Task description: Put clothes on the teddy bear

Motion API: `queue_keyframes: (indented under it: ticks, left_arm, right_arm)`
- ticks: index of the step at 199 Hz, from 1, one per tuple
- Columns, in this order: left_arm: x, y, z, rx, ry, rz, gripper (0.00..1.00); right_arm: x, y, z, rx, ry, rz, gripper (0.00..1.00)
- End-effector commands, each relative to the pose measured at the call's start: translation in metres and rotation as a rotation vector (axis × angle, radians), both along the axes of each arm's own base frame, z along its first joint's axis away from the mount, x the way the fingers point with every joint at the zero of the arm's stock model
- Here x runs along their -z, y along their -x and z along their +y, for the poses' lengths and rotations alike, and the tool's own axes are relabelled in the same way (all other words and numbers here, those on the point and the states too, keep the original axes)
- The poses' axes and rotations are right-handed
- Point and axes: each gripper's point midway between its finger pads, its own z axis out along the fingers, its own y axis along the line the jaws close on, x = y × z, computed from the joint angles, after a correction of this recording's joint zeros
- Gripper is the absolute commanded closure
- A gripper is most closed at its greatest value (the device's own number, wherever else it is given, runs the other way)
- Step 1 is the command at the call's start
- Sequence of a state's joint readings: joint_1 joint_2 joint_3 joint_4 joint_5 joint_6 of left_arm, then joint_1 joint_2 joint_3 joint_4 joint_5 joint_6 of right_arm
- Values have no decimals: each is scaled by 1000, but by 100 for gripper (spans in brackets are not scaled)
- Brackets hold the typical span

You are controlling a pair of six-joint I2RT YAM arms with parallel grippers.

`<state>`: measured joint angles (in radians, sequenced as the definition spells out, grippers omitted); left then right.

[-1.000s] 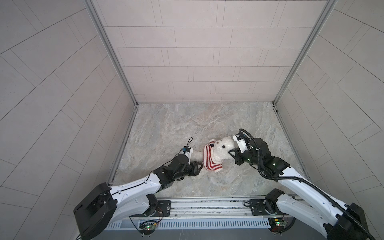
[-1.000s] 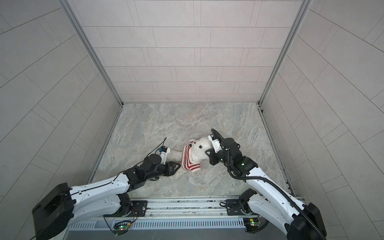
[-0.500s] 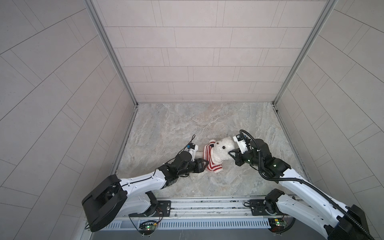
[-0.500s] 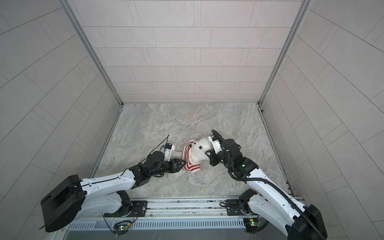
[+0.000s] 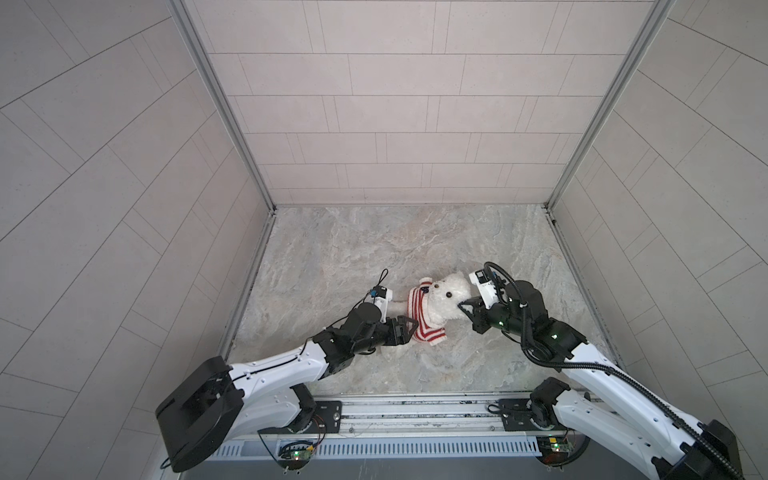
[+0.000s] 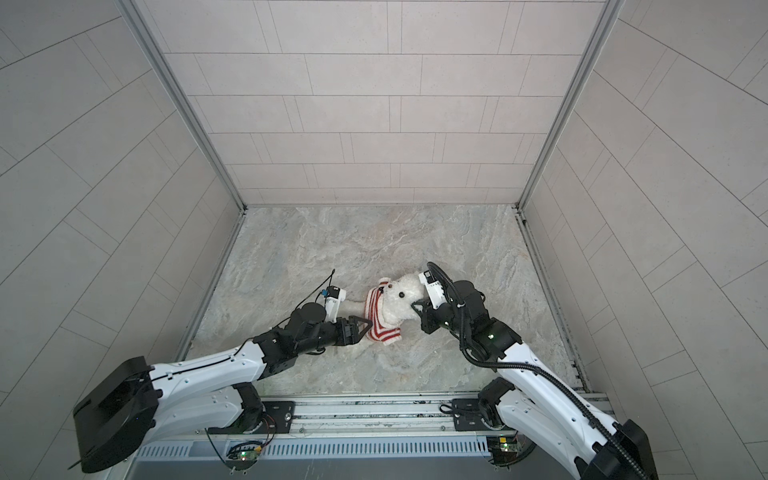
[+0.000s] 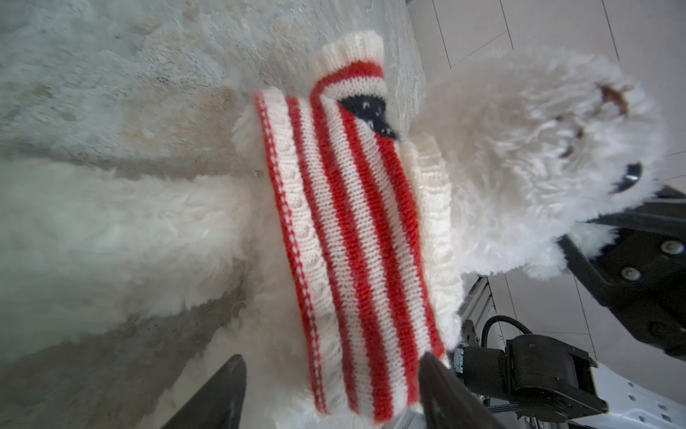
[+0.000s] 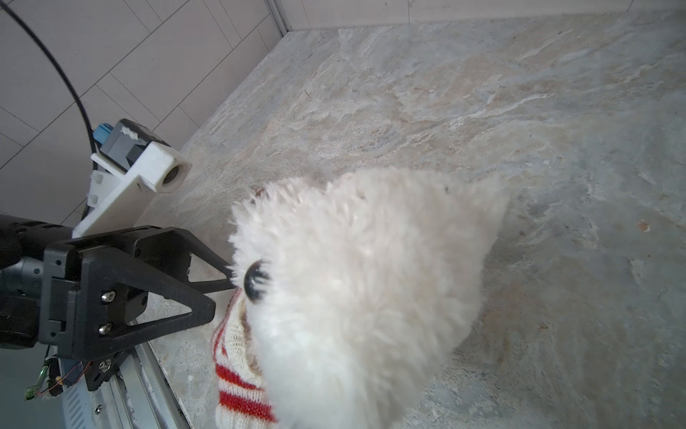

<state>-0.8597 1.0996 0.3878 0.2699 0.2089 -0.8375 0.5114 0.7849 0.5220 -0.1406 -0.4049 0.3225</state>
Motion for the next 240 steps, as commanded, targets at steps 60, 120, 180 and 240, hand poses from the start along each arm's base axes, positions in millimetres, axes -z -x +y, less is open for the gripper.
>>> queue_keyframes:
  ticks: [60,120,180,240]
  left_arm:
    - [-60,-14,52,-128,-90,-206,0]
    - [-85,-2,45,-47,18,-205,0]
    - [-99,3,47,-42,52,-216,0]
    - [-116,5,56,-65,94,-232,14]
  right_arm:
    - [-65,20,26,-220,-101,-330,100]
    - [-83,22,34,-303,-73,-435,100]
    - [-99,29,49,-441,-63,-597,100]
    - [-114,22,64,-539,-18,-778,100]
